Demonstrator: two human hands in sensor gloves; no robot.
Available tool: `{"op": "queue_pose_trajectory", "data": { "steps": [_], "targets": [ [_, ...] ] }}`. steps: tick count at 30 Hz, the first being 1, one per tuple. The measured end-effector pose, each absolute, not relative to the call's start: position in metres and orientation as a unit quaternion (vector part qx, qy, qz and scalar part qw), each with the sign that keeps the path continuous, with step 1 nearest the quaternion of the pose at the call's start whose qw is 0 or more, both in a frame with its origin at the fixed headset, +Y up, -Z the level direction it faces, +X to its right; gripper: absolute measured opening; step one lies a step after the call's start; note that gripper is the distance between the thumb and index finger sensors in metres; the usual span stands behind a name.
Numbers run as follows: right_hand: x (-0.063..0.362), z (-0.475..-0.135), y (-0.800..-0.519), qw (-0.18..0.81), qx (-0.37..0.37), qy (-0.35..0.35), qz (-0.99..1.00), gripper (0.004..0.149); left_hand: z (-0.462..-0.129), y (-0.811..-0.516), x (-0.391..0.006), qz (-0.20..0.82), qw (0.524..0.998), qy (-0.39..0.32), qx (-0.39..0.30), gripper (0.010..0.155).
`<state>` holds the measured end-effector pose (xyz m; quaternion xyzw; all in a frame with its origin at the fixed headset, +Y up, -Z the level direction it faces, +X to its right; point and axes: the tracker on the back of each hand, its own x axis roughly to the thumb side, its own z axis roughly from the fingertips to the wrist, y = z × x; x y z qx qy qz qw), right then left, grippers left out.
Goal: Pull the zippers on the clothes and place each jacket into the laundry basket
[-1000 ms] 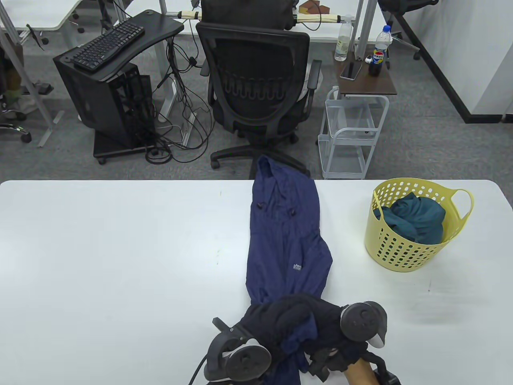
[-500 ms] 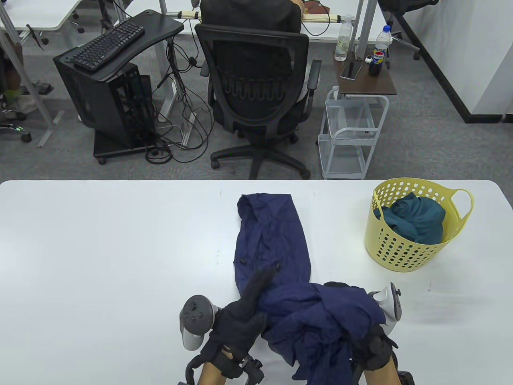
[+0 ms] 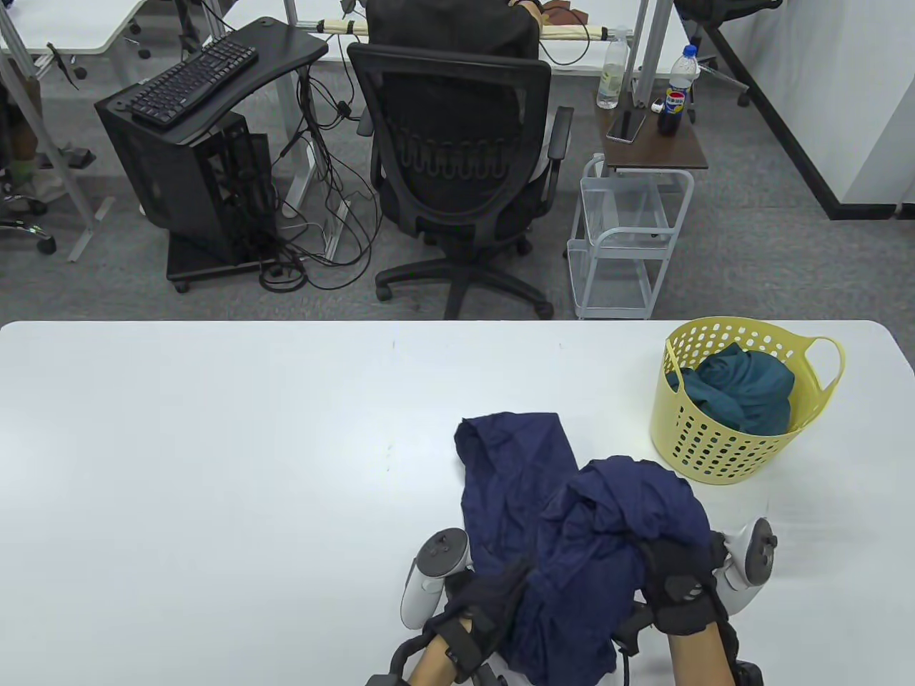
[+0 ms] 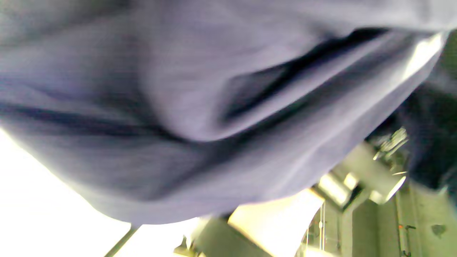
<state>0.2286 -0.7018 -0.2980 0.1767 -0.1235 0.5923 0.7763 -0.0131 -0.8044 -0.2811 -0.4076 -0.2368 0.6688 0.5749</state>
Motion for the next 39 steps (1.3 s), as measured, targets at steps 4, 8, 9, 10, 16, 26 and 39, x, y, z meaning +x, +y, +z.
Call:
{"op": "queue_pose_trajectory", "data": {
  "steps": [4, 8, 9, 10, 16, 26, 39],
  "targets": [
    [0.228, -0.296, -0.7, 0.697, 0.151, -0.149, 0.685, 0.053, -0.268, -0.817, -0.012, 0.716, 0.45, -0.164, -0.509, 0.092],
    [0.223, -0.293, -0.696, 0.562, 0.143, -0.185, 0.793, 0.055, -0.27, -0.819, -0.028, 0.771, 0.38, -0.119, -0.497, 0.088],
    [0.218, -0.292, -0.696, 0.54, 0.141, -0.187, 0.809, 0.055, -0.271, -0.818, -0.033, 0.783, 0.378, -0.1, -0.483, 0.088],
    [0.21, -0.292, -0.696, 0.507, 0.151, -0.18, 0.829, 0.056, -0.272, -0.818, -0.039, 0.791, 0.379, -0.088, -0.472, 0.088],
    [0.164, -0.287, -0.703, 0.352, 0.232, -0.057, 0.905, 0.072, -0.272, -0.814, -0.066, 0.836, 0.371, -0.02, -0.405, 0.095],
    [0.149, -0.293, -0.722, 0.513, 0.264, 0.083, 0.813, 0.041, -0.289, -0.78, -0.098, 0.806, 0.472, -0.138, -0.328, 0.11],
    [0.148, -0.286, -0.713, 0.556, 0.228, -0.046, 0.798, 0.074, -0.291, -0.736, -0.119, 0.759, 0.62, -0.152, -0.13, 0.093]
  ]
}}
